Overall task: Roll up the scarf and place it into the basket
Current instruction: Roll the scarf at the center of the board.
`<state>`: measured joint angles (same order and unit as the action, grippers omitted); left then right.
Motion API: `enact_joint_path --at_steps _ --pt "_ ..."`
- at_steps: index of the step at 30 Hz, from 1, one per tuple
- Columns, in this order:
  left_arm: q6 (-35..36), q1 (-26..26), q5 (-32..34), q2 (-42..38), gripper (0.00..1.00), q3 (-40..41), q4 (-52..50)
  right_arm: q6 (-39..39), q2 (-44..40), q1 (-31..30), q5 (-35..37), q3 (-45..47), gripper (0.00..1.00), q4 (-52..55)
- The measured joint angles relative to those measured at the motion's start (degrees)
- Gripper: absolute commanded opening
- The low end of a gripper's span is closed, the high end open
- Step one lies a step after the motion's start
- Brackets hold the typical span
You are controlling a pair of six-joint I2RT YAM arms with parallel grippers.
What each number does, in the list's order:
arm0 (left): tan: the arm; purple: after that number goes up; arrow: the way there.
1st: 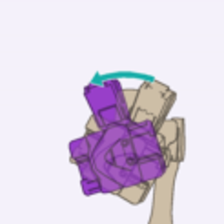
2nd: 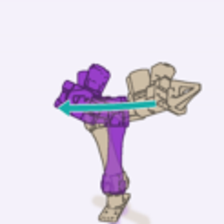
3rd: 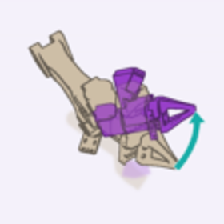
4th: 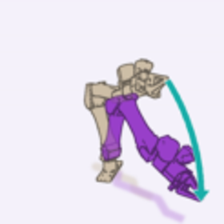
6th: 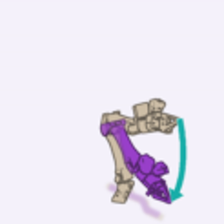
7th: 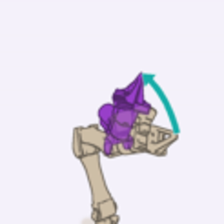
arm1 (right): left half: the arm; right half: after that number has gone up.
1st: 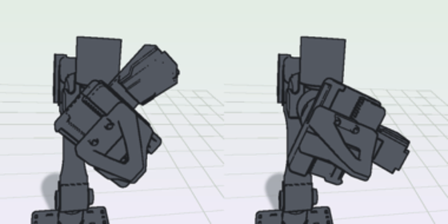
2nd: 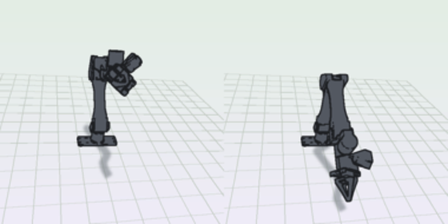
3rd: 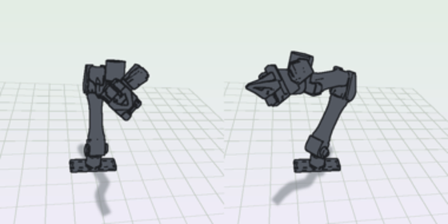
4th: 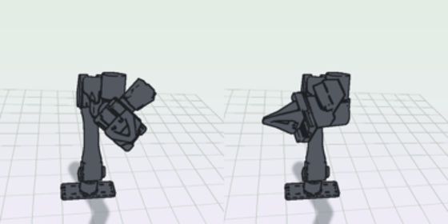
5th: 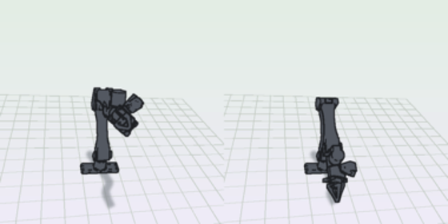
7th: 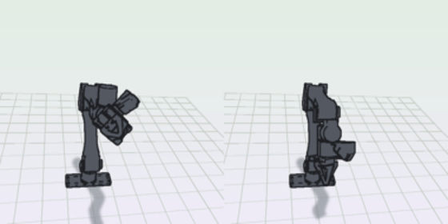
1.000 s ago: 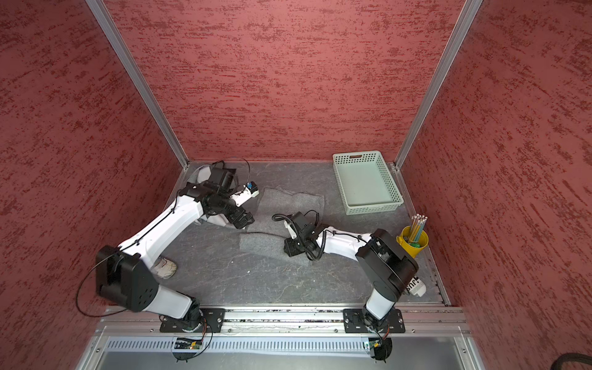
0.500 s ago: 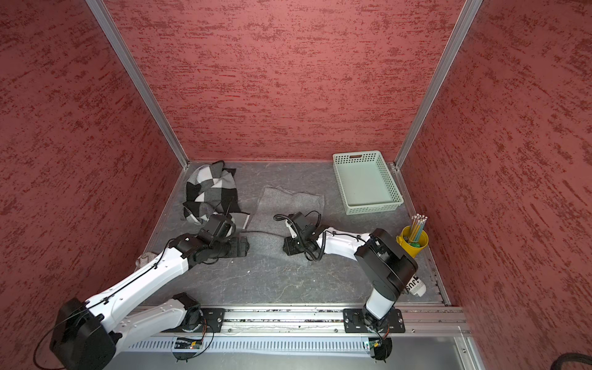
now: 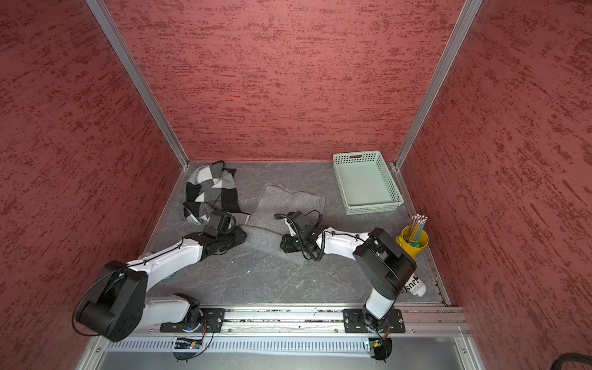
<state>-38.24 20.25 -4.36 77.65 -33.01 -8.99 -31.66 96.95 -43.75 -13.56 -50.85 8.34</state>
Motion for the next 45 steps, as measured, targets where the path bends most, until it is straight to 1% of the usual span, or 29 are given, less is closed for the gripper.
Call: enact_joint_path --at_steps 4,5,6,9,12,15,18,21,25,30,33,34,36,38,39,40,42,44,45 --pt "0.26 0.04 -2.56 7.54 0.07 -3.21 6.38 -0.55 -1.90 0.00 2.29 1.33 0.46 0.09" --pt "0.52 0.17 -3.08 9.20 0.04 -4.55 7.30 -0.52 -2.73 0.00 2.80 1.77 0.47 0.22" --pt "0.98 0.31 -3.37 10.51 0.02 -5.79 8.15 -0.50 -3.52 0.00 3.30 2.08 0.49 0.33" --pt "2.71 0.44 -3.96 13.86 0.01 -9.86 9.46 0.66 -6.14 -0.17 4.96 2.29 0.55 1.01" --pt "4.57 0.31 -4.33 16.20 0.00 -13.88 9.40 2.97 -8.81 -1.25 8.17 1.99 0.60 2.19" --pt "6.45 0.04 -4.61 18.51 0.00 -17.92 8.92 6.14 -9.92 -3.74 13.22 -0.22 0.63 4.83" --pt "7.52 -0.02 -4.81 19.93 0.00 -19.61 8.96 9.03 -9.57 -6.86 19.12 -2.95 0.66 6.71" --pt "8.13 -0.04 -5.18 20.90 0.00 -19.67 8.85 11.63 -7.85 -10.19 25.24 -5.14 0.72 7.82" --pt "8.33 -0.11 -6.08 22.82 0.00 -19.85 8.74 14.93 -2.93 -12.85 31.89 -6.93 0.78 8.46" --pt "8.39 -0.17 -6.64 23.54 0.00 -20.37 8.52 19.54 3.08 -13.60 37.77 -7.26 0.86 8.74" --pt "8.57 -0.28 -7.26 23.54 0.02 -21.03 8.39 22.03 5.75 -13.70 40.92 -7.28 0.86 8.63" --pt "8.59 -0.28 -7.39 23.54 0.03 -21.18 8.41 22.84 6.73 -13.70 41.86 -7.28 0.85 8.57" --pt "8.70 -0.37 -7.52 23.54 0.04 -21.33 8.37 23.67 8.24 -13.70 43.82 -7.69 0.80 7.89" --pt "8.79 -0.46 -7.61 23.54 0.07 -21.38 8.17 24.41 9.44 -13.62 44.98 -8.37 0.68 6.67" --pt "8.81 -0.57 -7.67 23.54 0.09 -21.46 7.93 24.55 9.94 -13.55 45.22 -8.48 0.60 5.92" --pt "9.05 -0.72 -7.82 23.54 0.15 -21.66 7.58 24.55 10.36 -13.49 45.29 -8.50 0.50 5.22" --pt "9.46 -1.09 -8.11 23.52 0.33 -22.01 7.21 24.20 10.84 -13.20 44.92 -8.48 0.36 4.52" --pt "9.70 -1.73 -8.39 23.10 0.43 -22.12 6.95 23.76 11.02 -12.83 44.04 -8.50 0.25 4.48" --pt "9.88 -2.12 -8.41 22.51 0.54 -22.12 6.38 23.37 11.02 -12.66 43.32 -8.55 0.20 4.52"
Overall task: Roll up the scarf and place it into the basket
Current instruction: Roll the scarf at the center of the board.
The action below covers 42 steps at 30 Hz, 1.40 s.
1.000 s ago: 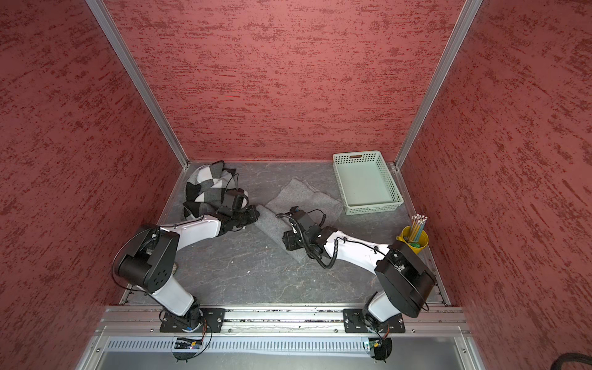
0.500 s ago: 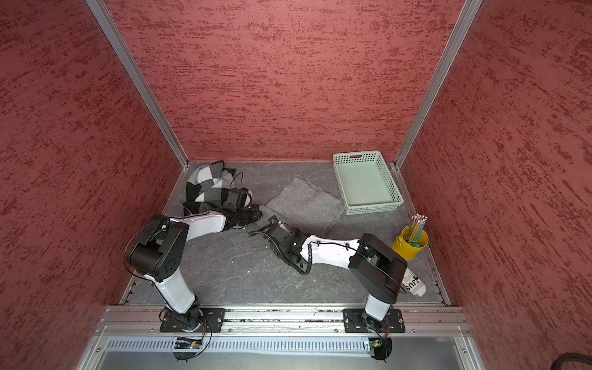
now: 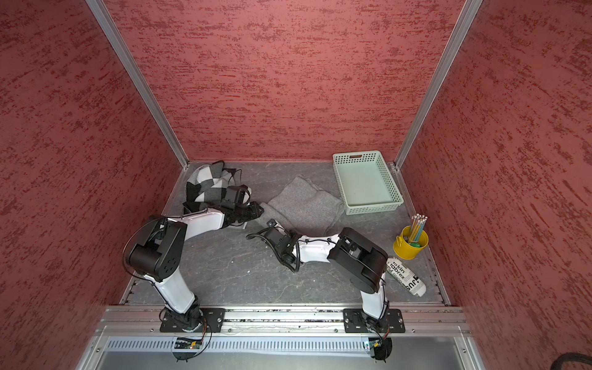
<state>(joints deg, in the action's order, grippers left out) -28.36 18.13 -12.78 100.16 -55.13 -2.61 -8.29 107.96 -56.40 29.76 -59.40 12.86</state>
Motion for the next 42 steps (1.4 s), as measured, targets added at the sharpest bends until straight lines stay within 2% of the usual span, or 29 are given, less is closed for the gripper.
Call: enact_joint_path --at_steps 2,5,7,11,15,18,19,21,25,31,37,39,40,42 --pt "0.24 -1.01 0.31 -2.23 0.78 0.00 -1.31 -1.14 -0.11 0.15 -1.84 -0.66 0.13 0.48" --pt "0.42 -2.75 1.99 -8.17 1.00 -0.04 -3.74 -3.93 -0.79 0.46 -7.45 -2.29 0.07 1.09" --pt "0.83 -3.78 3.74 -12.68 1.00 -0.59 -5.60 -6.49 -1.73 1.01 -12.94 -3.54 0.02 1.25" --pt "2.32 -3.87 6.82 -18.80 1.00 -1.92 -8.26 -12.33 -3.85 2.58 -24.72 -5.51 0.00 0.48" --pt "3.63 -1.31 9.55 -20.79 1.00 -1.90 -12.02 -18.43 -6.19 5.53 -36.92 -5.05 0.00 -2.38" --pt "4.68 2.08 11.56 -20.68 1.00 -1.90 -15.19 -23.85 -8.83 10.12 -46.51 -0.90 0.00 -7.74" --pt "4.87 3.08 11.82 -20.65 0.99 -1.90 -15.89 -25.70 -9.66 11.87 -49.03 0.85 0.00 -9.60" --pt "5.18 5.11 11.89 -20.59 0.90 -1.90 -16.92 -29.07 -10.54 15.47 -54.29 4.17 0.00 -12.87" --pt "5.11 7.21 11.13 -19.32 0.73 -1.92 -17.03 -33.33 -9.86 20.41 -60.96 7.45 0.00 -16.68" --pt "4.72 8.50 7.58 -13.40 0.54 -3.41 -16.22 -37.90 -4.92 23.39 -70.73 7.80 0.00 -24.00" --pt "4.35 9.60 4.33 -7.67 0.46 -7.15 -14.01 -42.40 -1.03 24.90 -78.51 8.90 0.00 -31.89" --pt "3.78 9.84 4.13 -7.43 0.45 -7.26 -13.18 -42.34 -1.03 24.94 -80.13 8.76 0.00 -32.94" --pt "3.58 9.86 4.11 -7.52 0.47 -7.26 -12.79 -41.16 -1.03 24.90 -80.56 8.20 0.00 -32.26" --pt "3.50 9.88 4.59 -7.56 0.56 -7.45 -12.35 -38.12 -1.03 24.39 -80.43 6.25 0.00 -28.28"
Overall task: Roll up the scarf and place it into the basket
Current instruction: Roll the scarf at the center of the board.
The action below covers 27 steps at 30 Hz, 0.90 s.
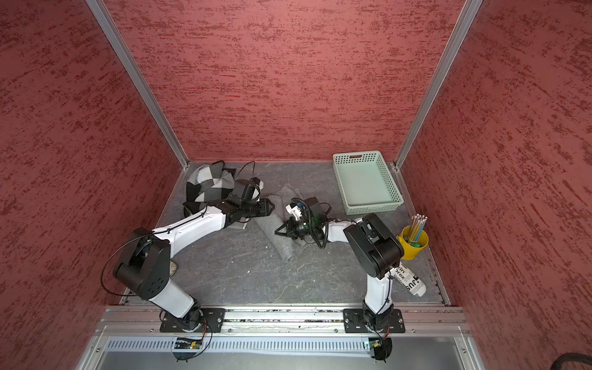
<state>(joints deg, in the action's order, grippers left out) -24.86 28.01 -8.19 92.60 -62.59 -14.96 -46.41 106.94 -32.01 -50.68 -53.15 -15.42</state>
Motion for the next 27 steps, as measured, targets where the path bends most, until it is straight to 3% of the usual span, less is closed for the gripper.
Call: enact_joint_path --at_steps 6,8,11,12,21,27 --pt "-0.24 0.35 9.77 0.92 0.61 -6.93 -6.75 7.54 -0.17 -2.14 2.54 -5.27 0.00 9.33" --pt "-1.18 0.33 13.22 0.94 0.71 -8.31 -8.33 8.92 -0.24 -3.04 3.72 -5.46 0.00 11.13" --pt "-3.02 0.00 15.74 0.94 0.98 -7.69 -10.47 11.78 -0.24 -5.05 6.95 -6.60 0.00 15.54" --pt "-3.50 -0.09 15.93 0.94 1.00 -7.04 -11.21 12.98 -0.24 -6.01 8.50 -7.41 0.00 17.29" --pt "-6.93 -0.33 16.24 0.04 1.00 -0.87 -14.84 19.80 -0.24 -12.46 19.39 -12.02 0.00 27.41" --pt "-9.46 -0.87 16.83 -1.99 1.00 3.93 -15.28 21.42 -0.46 -14.78 22.51 -13.11 0.00 28.94"
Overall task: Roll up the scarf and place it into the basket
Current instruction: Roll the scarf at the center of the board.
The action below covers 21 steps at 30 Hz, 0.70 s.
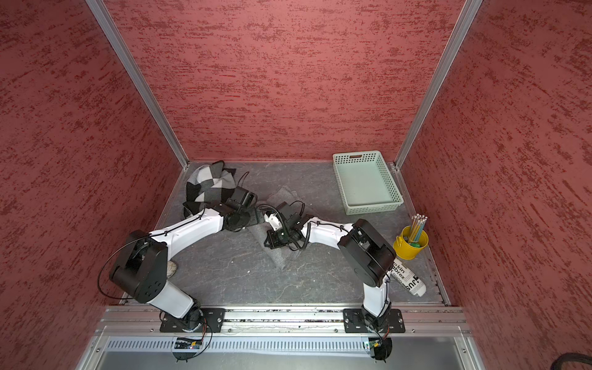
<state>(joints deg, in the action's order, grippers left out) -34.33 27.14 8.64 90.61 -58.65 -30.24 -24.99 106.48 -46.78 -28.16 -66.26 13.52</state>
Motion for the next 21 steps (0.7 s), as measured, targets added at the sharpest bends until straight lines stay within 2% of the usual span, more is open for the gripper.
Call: enact_joint_path --at_steps 4,9,11,18,21 --pt "-1.25 -0.37 1.36 -0.09 0.97 2.19 -0.50 -0.37 -0.63 -0.87 -0.11 0.11 0.00 -0.35" --pt "-2.80 -1.92 1.92 -0.09 0.54 4.87 0.57 -1.88 -1.81 -1.07 -0.76 1.27 0.00 -2.43" --pt "-2.95 -2.60 1.86 -0.09 0.47 5.27 0.61 -3.26 -2.14 -1.07 -1.29 2.43 0.00 -4.15" --pt "-2.03 -2.47 1.27 0.94 0.46 3.48 0.52 -12.66 -2.34 0.81 -5.51 8.48 0.00 -14.16" --pt "-1.36 -2.47 0.52 3.19 0.50 1.60 0.63 -16.79 -2.32 2.84 -6.95 11.06 0.00 -18.10"
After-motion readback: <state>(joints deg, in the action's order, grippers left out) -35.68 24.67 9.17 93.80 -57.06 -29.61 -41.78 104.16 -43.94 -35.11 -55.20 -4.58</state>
